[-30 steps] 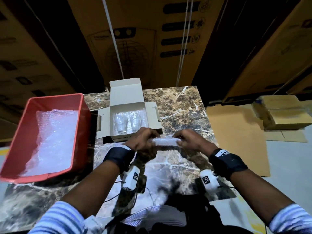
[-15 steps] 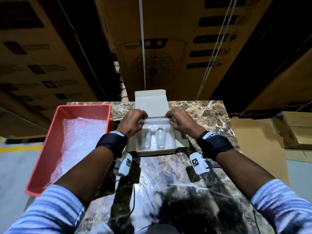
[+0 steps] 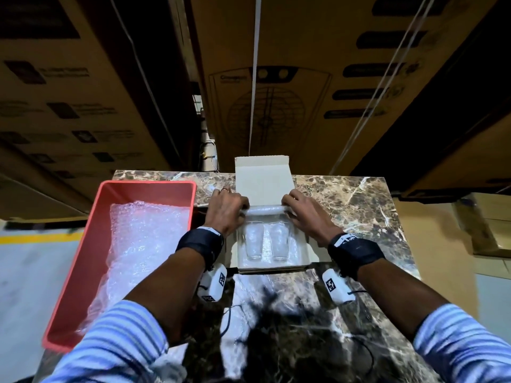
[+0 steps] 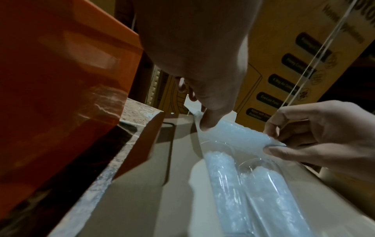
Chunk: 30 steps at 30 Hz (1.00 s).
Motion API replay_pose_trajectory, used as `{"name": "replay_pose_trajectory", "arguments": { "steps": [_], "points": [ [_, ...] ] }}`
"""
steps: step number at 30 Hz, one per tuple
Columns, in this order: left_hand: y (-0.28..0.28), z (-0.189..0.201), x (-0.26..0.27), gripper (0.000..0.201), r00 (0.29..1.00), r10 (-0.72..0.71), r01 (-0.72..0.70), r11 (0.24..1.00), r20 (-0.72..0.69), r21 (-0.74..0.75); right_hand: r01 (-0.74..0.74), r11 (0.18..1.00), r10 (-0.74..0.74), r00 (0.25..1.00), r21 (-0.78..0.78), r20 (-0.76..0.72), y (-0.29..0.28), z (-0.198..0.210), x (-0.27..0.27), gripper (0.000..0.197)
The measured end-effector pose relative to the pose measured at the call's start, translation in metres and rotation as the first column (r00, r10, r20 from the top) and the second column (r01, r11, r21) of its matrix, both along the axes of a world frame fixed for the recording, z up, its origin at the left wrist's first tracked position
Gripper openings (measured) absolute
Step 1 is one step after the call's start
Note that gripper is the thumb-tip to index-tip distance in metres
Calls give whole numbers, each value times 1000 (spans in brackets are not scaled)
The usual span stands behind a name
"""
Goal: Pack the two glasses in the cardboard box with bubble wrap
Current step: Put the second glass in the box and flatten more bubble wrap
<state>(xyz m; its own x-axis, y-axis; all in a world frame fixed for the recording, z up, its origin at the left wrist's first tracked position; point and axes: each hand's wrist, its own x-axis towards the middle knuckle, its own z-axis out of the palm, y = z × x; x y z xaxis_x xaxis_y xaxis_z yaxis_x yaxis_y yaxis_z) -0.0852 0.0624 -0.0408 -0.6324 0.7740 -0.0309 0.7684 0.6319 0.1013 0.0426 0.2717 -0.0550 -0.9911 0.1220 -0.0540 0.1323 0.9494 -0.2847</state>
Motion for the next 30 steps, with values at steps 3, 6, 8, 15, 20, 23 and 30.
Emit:
{"name": "replay_pose_trajectory", "arguments": {
  "steps": [3, 6, 8, 15, 20, 23, 30],
  "points": [
    [2, -1, 0, 23, 1000, -13, 13, 999, -6, -51, -1, 990, 2, 1000, 138, -11, -1, -3, 2, 13],
    [6, -2, 3, 20, 998, -48, 44, 996, -48, -82, 27, 974, -16, 998, 224, -53, -3, -5, 3, 16],
    [7, -5, 7, 18, 992, -77, 67, 992, -98, -105, 15, 966, 2, 998, 259, -64, -4, -5, 2, 19],
    [10, -13, 12, 22, 994, -13, -9, 979, -108, -203, 24, 940, 6, 996, 342, -87, -7, -8, 7, 20],
    [10, -17, 15, 23, 997, 2, -19, 975, -78, -223, 84, 921, -82, 996, 379, -24, -12, -11, 7, 20],
    [6, -11, 15, 29, 999, 43, -43, 991, -5, -128, 78, 949, -90, 996, 307, 26, -12, -7, 8, 15],
    [-4, -4, 30, 79, 987, -106, 117, 989, 123, -89, 4, 1000, 1, 980, -28, 200, -29, 6, 38, 79]
  ]
}}
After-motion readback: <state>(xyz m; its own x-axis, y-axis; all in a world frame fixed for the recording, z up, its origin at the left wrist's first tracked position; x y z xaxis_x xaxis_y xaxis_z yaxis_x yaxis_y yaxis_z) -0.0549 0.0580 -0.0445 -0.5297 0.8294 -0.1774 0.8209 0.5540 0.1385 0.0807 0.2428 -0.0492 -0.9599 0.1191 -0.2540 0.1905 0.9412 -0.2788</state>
